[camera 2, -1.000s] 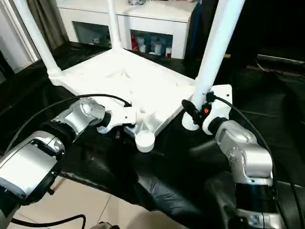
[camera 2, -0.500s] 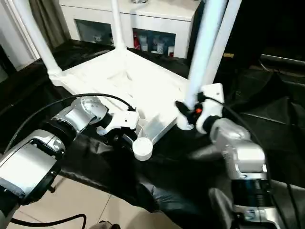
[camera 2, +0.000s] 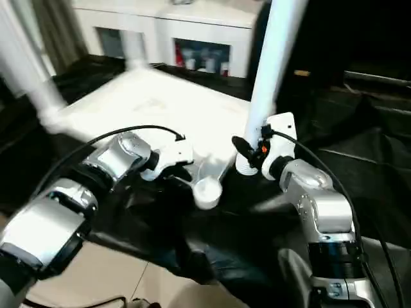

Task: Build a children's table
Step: Rotate table base

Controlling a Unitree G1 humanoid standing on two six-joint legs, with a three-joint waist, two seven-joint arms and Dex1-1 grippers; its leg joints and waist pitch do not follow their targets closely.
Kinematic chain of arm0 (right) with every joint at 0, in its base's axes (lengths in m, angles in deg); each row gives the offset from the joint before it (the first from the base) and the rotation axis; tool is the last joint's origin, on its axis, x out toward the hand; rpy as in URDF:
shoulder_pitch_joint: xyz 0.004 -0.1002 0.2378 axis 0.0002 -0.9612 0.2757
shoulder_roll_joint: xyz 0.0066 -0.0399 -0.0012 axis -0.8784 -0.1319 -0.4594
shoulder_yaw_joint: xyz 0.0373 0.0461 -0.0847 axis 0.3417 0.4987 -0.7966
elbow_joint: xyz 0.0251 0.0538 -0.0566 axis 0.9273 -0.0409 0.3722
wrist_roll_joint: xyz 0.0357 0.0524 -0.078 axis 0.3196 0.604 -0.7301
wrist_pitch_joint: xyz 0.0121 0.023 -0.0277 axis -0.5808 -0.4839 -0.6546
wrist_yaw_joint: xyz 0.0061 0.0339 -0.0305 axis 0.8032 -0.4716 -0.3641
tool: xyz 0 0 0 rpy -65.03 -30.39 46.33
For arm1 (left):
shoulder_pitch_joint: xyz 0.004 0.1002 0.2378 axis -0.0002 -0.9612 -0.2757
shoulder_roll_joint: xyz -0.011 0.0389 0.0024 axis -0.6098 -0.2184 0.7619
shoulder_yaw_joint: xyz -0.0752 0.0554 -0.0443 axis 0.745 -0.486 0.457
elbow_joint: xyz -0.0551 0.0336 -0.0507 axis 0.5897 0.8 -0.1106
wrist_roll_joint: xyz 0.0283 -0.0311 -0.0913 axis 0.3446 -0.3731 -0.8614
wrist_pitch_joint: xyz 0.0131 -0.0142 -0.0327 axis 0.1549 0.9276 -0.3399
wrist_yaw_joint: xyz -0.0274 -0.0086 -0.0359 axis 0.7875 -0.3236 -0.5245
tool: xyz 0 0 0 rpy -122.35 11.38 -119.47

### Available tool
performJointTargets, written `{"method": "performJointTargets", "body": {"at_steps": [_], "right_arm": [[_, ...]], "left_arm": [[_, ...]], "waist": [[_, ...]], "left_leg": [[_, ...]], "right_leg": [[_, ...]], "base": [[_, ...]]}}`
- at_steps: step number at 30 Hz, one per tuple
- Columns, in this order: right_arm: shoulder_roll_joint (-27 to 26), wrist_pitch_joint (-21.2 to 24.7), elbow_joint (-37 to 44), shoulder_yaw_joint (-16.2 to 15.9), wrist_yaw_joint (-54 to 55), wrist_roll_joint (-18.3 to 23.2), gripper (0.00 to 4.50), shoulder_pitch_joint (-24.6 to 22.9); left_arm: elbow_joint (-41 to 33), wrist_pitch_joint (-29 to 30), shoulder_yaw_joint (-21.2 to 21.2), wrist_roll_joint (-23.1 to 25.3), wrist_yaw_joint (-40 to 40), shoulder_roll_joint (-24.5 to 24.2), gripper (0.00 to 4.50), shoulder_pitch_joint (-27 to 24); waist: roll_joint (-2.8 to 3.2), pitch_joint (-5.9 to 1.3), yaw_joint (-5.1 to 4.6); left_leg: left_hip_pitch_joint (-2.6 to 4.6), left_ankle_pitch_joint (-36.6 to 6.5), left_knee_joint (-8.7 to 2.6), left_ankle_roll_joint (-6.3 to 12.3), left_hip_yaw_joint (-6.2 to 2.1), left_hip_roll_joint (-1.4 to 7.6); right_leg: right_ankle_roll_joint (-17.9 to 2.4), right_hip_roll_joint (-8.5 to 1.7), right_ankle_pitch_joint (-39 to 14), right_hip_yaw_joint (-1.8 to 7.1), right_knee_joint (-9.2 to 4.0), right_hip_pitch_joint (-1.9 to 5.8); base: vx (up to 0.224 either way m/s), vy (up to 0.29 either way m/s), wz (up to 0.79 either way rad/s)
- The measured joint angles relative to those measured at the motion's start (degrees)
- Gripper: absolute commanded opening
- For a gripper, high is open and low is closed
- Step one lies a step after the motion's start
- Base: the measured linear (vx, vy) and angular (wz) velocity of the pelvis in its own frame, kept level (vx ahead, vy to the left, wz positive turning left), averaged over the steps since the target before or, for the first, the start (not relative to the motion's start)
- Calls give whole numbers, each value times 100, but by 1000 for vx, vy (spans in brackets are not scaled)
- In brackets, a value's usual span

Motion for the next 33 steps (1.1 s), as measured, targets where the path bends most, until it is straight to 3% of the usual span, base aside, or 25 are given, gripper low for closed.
{"method": "performJointTargets", "body": {"at_steps": [7,12,19,23,25,27,29,33], "right_arm": [[-52,-4,-1,0,8,0,193,-62],[-58,-7,-2,4,4,0,193,-62],[-82,-11,-20,4,2,-1,193,-57],[-131,-64,-80,2,-10,1,193,-39],[-130,-177,-83,0,-75,5,193,-39],[-63,-324,-81,-52,-270,2,193,-42],[-31,-460,-69,-115,-410,2,193,-41],[-29,-487,-52,-205,-651,61,193,-49]], "left_arm": [[-611,1087,510,-354,306,110,107,-280],[-1249,1727,647,-527,608,194,93,-549],[-2162,1897,687,-542,791,153,63,-1060],[-2585,1516,545,-522,794,-19,48,-1368],[-2656,893,539,-521,801,-82,103,-1550],[-2651,353,542,-530,835,-167,100,-1660],[-2653,273,558,-540,790,-242,131,-1658],[-2726,178,615,-620,641,-409,154,-1656]], "waist": [[-7,3,-75],[-42,12,-102],[-93,21,-101],[-115,29,-102],[-119,32,-96],[-131,40,-66],[-131,40,-24],[-133,41,30]], "left_leg": [[8,-2,-2,3,11,0],[6,-13,-8,19,29,0],[0,-20,-28,30,42,-1],[-4,-21,-34,29,44,-1],[-7,-21,-37,29,45,-2],[-16,-20,-38,28,45,-1],[-16,-20,-38,28,46,-2],[-17,-20,-38,28,54,-8]], "right_leg": [[-5,-8,4,-1,-7,-3],[-5,-17,5,-1,-24,-6],[-5,-22,9,-4,-57,-6],[-5,-22,9,-4,-62,-12],[-5,-24,9,-4,-65,-14],[-4,-24,10,-6,-65,-22],[-3,-27,10,-7,-65,-23],[-3,-37,10,-7,-65,-23]], "base": [[0,0,0],[0,0,0],[0,0,0],[0,0,0],[0,0,0],[0,0,0],[0,0,0],[0,0,0]]}}
